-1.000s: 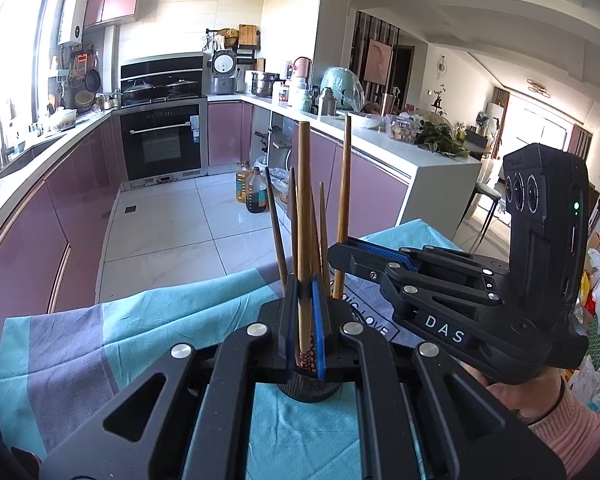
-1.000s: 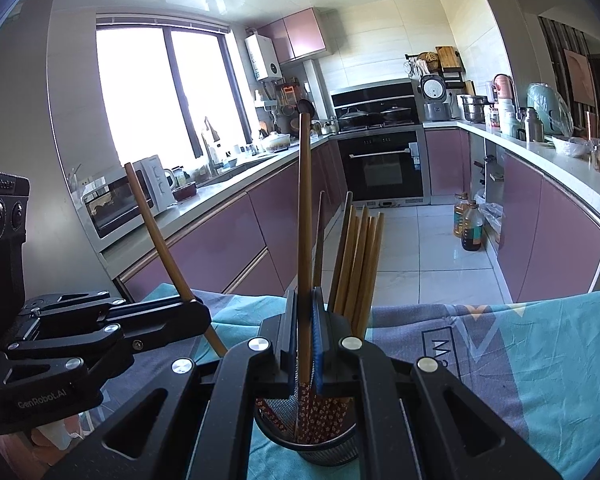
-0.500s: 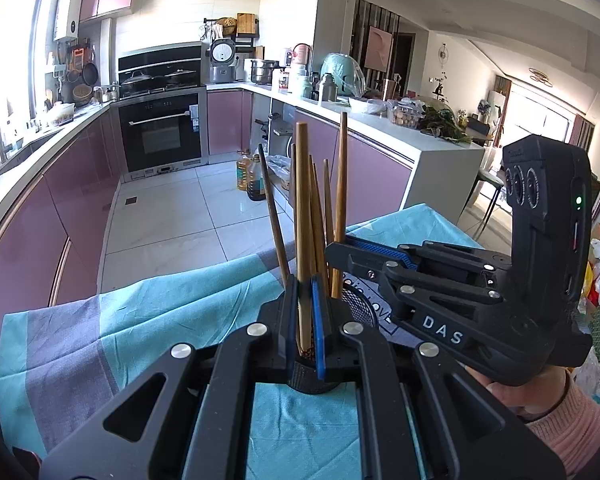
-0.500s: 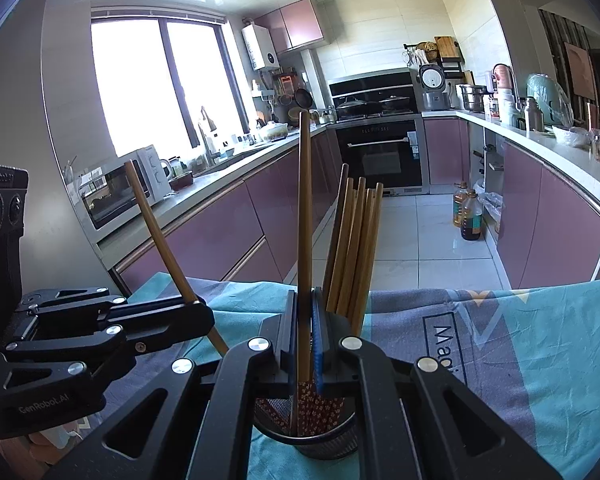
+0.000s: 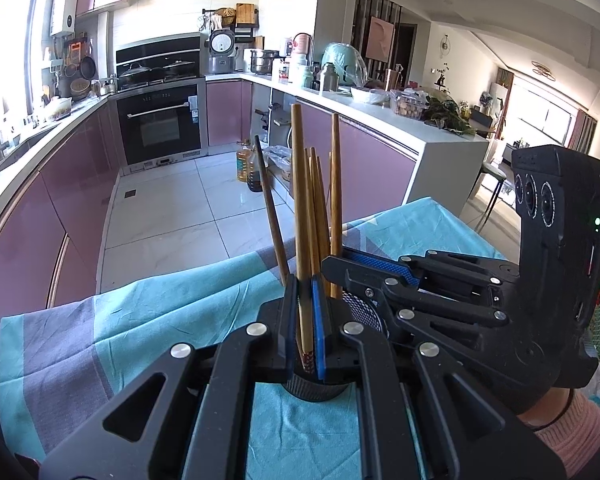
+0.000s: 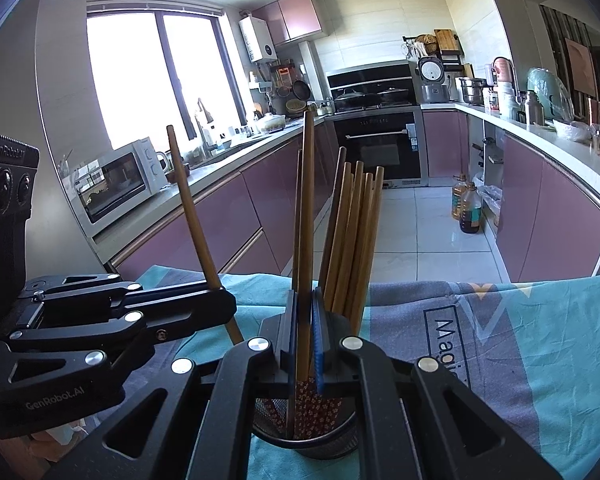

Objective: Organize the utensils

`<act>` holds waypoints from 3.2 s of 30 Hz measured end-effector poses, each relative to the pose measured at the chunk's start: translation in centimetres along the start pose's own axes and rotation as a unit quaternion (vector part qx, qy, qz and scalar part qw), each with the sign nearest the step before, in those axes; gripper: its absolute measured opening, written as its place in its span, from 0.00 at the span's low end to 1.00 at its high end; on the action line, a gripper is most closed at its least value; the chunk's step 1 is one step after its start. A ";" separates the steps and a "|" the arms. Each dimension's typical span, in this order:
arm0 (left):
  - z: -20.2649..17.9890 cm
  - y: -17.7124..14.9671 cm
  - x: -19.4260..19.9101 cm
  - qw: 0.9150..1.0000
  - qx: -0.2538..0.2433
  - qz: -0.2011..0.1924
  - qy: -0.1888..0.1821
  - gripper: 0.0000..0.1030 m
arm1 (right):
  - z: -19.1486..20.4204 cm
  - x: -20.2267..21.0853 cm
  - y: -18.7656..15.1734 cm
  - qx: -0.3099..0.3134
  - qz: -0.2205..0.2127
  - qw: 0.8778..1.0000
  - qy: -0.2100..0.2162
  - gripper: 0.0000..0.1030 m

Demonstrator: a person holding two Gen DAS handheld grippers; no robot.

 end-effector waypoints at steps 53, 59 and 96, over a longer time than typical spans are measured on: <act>6.6 -10.4 12.9 0.960 0.071 -0.158 0.219 0.94 | 4.7 7.1 -5.2 0.081 -0.096 0.989 -0.080 0.94; 5.6 -10.8 15.0 0.953 0.059 -0.183 0.233 0.94 | 5.6 8.3 -5.7 0.090 -0.113 0.986 -0.085 0.94; 5.0 -11.9 18.8 0.939 0.061 -0.216 0.260 0.94 | 6.5 9.9 -5.8 0.089 -0.145 0.981 -0.090 0.94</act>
Point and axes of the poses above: each gripper's, at about its wrist camera, not at the fingertips, and x roughly against the way its jaws point, z to its left, y to its top, the point moved 7 cm from there along -x, roughly the way its jaws point, and after that the axes turned 2 degrees about -x, right-handed, at the moved point
